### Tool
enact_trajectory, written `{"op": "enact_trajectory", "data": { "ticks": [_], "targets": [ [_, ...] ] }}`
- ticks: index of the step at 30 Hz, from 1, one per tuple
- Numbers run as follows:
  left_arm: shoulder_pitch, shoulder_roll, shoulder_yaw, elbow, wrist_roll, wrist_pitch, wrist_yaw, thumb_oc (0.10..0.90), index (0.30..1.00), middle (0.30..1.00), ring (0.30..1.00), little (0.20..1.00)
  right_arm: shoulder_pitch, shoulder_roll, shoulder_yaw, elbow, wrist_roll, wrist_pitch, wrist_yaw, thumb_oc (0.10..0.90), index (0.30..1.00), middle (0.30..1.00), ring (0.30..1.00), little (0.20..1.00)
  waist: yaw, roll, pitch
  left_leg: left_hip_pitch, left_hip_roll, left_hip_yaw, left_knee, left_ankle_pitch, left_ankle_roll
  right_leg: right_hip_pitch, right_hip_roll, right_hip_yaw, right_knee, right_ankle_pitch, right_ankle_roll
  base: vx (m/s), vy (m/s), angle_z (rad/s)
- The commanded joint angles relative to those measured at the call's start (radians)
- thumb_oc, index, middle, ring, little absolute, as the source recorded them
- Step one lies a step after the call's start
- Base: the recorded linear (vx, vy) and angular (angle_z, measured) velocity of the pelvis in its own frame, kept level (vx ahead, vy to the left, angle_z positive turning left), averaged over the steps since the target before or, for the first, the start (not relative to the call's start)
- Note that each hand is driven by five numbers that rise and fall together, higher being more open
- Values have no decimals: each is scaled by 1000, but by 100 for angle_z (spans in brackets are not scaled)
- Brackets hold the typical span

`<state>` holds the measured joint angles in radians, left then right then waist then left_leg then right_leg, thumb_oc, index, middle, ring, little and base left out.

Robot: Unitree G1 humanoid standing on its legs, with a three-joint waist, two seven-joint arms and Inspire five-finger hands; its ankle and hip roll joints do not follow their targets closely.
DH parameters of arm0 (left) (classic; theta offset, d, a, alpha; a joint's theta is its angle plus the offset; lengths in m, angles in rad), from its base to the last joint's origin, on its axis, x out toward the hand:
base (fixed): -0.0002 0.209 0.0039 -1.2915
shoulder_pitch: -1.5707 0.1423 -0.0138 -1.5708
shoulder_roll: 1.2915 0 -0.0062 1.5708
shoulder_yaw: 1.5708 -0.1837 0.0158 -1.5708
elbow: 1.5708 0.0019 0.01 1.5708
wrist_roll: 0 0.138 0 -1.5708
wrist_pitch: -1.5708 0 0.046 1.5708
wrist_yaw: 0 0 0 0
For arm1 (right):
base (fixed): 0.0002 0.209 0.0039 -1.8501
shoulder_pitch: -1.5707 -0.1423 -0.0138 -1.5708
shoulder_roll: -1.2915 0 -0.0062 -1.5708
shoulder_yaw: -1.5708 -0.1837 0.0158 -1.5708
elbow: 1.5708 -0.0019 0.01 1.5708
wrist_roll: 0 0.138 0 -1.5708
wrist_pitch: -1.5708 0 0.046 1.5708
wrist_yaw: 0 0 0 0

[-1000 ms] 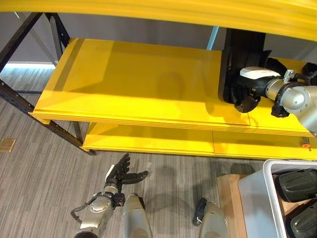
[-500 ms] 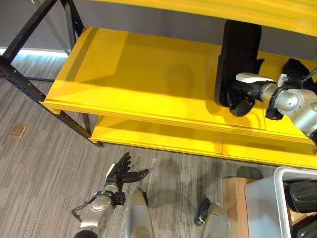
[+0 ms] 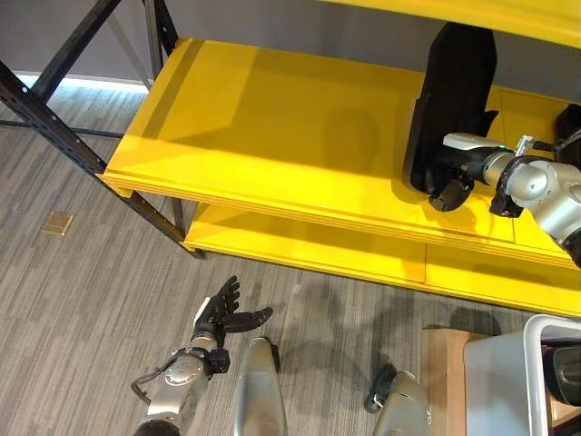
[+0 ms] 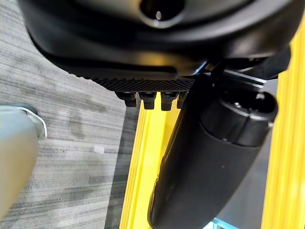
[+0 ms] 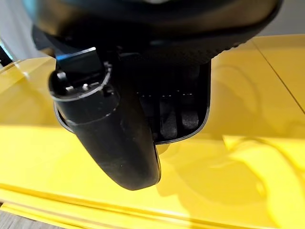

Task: Move parts from the plastic box to the shelf.

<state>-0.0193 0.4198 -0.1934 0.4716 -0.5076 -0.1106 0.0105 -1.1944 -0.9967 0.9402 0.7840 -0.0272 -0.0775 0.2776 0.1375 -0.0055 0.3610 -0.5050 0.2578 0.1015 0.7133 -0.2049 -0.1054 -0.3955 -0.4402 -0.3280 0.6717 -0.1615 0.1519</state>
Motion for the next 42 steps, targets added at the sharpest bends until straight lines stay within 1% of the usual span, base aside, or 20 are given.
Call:
{"op": "enact_trajectory", "data": {
  "ticks": [1, 5, 8, 18, 19, 20, 21, 22, 23, 26, 27, 28, 29, 30, 42],
  "targets": [
    [-32, 66, -18, -86, -35, -84, -12, 900, 1000, 1000, 1000, 1000, -209, -31, -47, 42, 7, -16, -81, 400, 300, 300, 300, 300, 19, 2, -57, 19, 38, -14, 7, 0, -11, -11, 14, 19, 80, -20, -20, 0, 0, 0],
    [-30, 65, -14, -80, -38, -85, -14, 900, 1000, 1000, 1000, 1000, -205, -30, -51, 69, -4, -16, -86, 400, 300, 300, 300, 300, 20, 6, -55, 13, 39, -16, 6, 4, -11, -15, 14, 20, 82, -21, -21, 0, 0, 0],
    [-24, 64, -1, -79, -37, -85, -12, 900, 1000, 1000, 1000, 1000, -203, -44, -51, 58, -4, -17, -82, 400, 300, 300, 300, 300, 17, 8, -51, 8, 41, -18, 3, 8, -14, -24, 15, 19, 87, -22, -23, -12, -5, 1],
    [-14, 68, 14, -80, -33, -85, -15, 900, 1000, 1000, 1000, 1000, -179, -53, -52, 65, -16, -21, -66, 400, 300, 300, 300, 300, 16, 14, -38, -12, 50, -27, 3, 21, -21, -42, 23, 21, 95, -26, -27, -11, -12, 0],
    [-12, 68, 14, -80, -33, -85, -15, 900, 1000, 1000, 1000, 1000, -177, -52, -52, 65, -16, -21, -66, 400, 300, 300, 300, 300, 17, 15, -37, -2, 54, -30, 15, -5, -31, -34, 25, 27, 108, -48, -15, 0, 0, 0],
    [-12, 69, 18, -81, -33, -83, -16, 900, 1000, 1000, 1000, 1000, -168, -53, -59, 60, -17, -19, -61, 400, 300, 300, 300, 300, 17, 14, -36, -13, 51, -28, 0, 22, -23, -44, 25, 20, 94, -25, -26, -14, -15, 3],
    [-12, 70, 18, -82, -32, -83, -17, 900, 1000, 1000, 1000, 1000, -164, -52, -60, 60, -18, -19, -62, 400, 300, 300, 300, 300, 17, 15, -35, -14, 51, -29, 0, 23, -23, -44, 26, 20, 94, -25, -26, -13, -15, 7],
    [-11, 70, 18, -81, -32, -83, -17, 900, 1000, 1000, 1000, 1000, -162, -51, -60, 60, -18, -19, -62, 400, 300, 300, 300, 300, 18, 16, -35, -4, 54, -32, 11, -2, -32, -37, 27, 26, 107, -46, -15, -10, -17, 5],
    [-11, 71, 20, -80, -31, -83, -18, 900, 1000, 1000, 1000, 1000, -157, -49, -61, 61, -19, -19, -57, 400, 300, 300, 300, 300, 19, 15, -33, -15, 53, -30, -1, 24, -24, -45, 28, 21, 94, -26, -26, 0, 0, 0],
    [-9, 71, 22, -83, -26, -81, -19, 900, 1000, 1000, 1000, 1000, -145, -47, -50, 56, -38, -18, -42, 400, 300, 300, 300, 300, 20, 15, -29, -16, 54, -32, 3, 24, -23, -50, 29, 20, 102, -30, -29, 1, -11, 0],
    [-8, 71, 22, -83, -26, -80, -19, 900, 1000, 1000, 1000, 1000, -144, -46, -50, 56, -38, -18, -41, 420, 327, 327, 327, 327, 21, 16, -29, -7, 57, -36, 14, -2, -32, -42, 30, 27, 114, -51, -17, 75, -27, 1],
    [-3, 70, 27, -83, -25, -80, -20, 900, 1000, 1000, 1000, 1000, -142, -49, -40, 42, -47, -18, -32, 590, 566, 566, 566, 566, 21, 15, -27, -11, 58, -39, 21, -6, -31, -42, 31, 26, 119, -55, -18, 73, -21, 2],
    [-3, 70, 27, -83, -25, -80, -20, 900, 1000, 1000, 1000, 1000, -142, -49, -40, 42, -47, -17, -32, 639, 635, 635, 635, 635, 21, 15, -27, -11, 58, -39, 21, -6, -31, -42, 31, 25, 119, -56, -18, 0, 0, 0],
    [-5, 70, 27, -83, -24, -78, -21, 900, 1000, 1000, 1000, 1000, -141, -49, -34, 49, -56, -16, -28, 900, 1000, 1000, 1000, 1000, 21, 14, -27, -13, 57, -40, 22, -6, -31, -44, 29, 25, 121, -57, -17, 0, 0, 0],
    [4, 74, 37, -86, -21, -70, -26, 900, 1000, 1000, 1000, 1000, -128, -63, -25, 23, -46, -4, 19, 900, 1000, 1000, 1000, 1000, 23, 9, -21, -18, 56, -47, 14, -1, -33, -45, 26, 22, 122, -55, -17, 0, -1, 1]
  ]
}}
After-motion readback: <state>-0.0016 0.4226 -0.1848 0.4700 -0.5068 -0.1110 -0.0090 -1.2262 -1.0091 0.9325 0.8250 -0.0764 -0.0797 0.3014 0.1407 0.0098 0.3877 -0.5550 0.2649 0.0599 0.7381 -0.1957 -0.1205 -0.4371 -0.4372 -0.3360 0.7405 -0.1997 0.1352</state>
